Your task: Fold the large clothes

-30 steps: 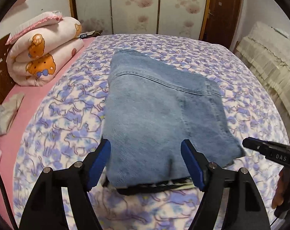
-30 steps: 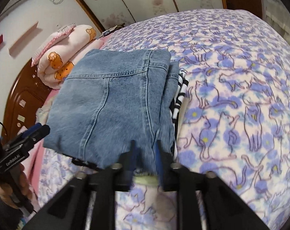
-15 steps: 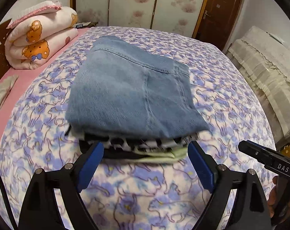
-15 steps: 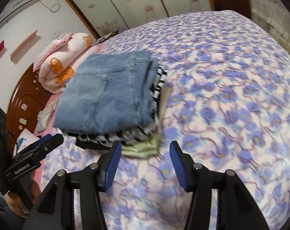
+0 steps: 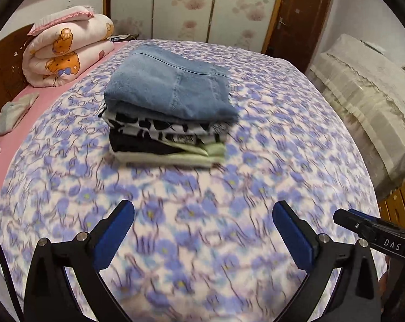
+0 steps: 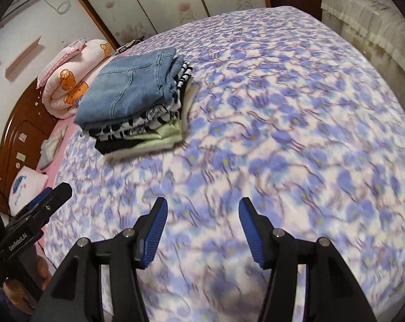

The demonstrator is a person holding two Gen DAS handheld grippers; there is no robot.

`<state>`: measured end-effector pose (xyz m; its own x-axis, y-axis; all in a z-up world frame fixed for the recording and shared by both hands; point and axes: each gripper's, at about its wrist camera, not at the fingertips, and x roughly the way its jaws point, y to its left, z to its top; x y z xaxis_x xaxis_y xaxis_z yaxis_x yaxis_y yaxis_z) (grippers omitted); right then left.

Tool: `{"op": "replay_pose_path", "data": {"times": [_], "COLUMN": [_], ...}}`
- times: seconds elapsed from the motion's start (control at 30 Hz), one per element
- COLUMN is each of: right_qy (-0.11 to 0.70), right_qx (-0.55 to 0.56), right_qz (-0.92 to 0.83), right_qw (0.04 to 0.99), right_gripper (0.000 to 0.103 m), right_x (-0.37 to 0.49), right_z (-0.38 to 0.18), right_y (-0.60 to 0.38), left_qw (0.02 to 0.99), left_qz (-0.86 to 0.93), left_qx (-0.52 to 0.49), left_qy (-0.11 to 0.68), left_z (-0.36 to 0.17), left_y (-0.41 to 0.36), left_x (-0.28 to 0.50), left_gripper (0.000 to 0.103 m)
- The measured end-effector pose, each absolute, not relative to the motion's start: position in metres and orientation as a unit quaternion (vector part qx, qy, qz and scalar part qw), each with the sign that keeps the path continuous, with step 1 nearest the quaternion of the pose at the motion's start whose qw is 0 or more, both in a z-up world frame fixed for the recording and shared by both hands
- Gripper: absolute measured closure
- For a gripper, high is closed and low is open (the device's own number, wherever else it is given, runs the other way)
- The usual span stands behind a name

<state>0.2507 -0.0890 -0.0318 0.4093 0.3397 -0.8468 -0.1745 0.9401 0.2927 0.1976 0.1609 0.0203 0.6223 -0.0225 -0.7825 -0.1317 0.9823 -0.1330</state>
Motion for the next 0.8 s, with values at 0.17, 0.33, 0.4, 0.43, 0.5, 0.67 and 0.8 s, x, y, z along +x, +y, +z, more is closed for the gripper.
{"op": "replay_pose_path", "data": {"times": [0.17, 0.33, 0.4, 0.43, 0.5, 0.67, 0.8], "right_qy": [0.513, 0.488, 0.484, 0.485, 0.486, 0.484, 0.476], "right_qx": [0.069, 0.051, 0.038, 0.033, 0.032, 0.04, 0.048], "right_qz": [0.15, 0.134, 0.124, 0.118, 0.114, 0.096, 0.089], "right_qw": [0.842, 0.861, 0.865, 0.866, 0.866, 0.869, 0.874], "right_gripper": [0.047, 0.04, 0.037, 0.037, 0.036, 0.028, 0.028], "right_x": [0.21, 0.168, 0.156, 0.147, 0.136, 0.109, 0.094], "right_z": [-0.018, -0.012, -0.016, -0.02, -0.026, -0.039, -0.044], "right_y": [-0.112, -0.129, -0.132, -0.133, -0.137, -0.147, -0.151], "left_qw": [0.897, 0.896, 0.891, 0.889, 0.887, 0.883, 0.884], "left_qz": [0.037, 0.034, 0.036, 0.037, 0.039, 0.042, 0.051], "left_qx": [-0.057, -0.05, -0.049, -0.048, -0.049, -0.074, -0.08], "left_qy": [0.438, 0.439, 0.449, 0.454, 0.457, 0.462, 0.458], "left_z": [0.031, 0.03, 0.022, 0.018, 0.01, -0.009, -0.017], "left_y": [0.125, 0.1, 0.091, 0.085, 0.078, 0.067, 0.061], "left_x": [0.152, 0.119, 0.11, 0.103, 0.092, 0.066, 0.053], "left_gripper": [0.001, 0.001, 0.001, 0.001, 0.001, 0.001, 0.001]}}
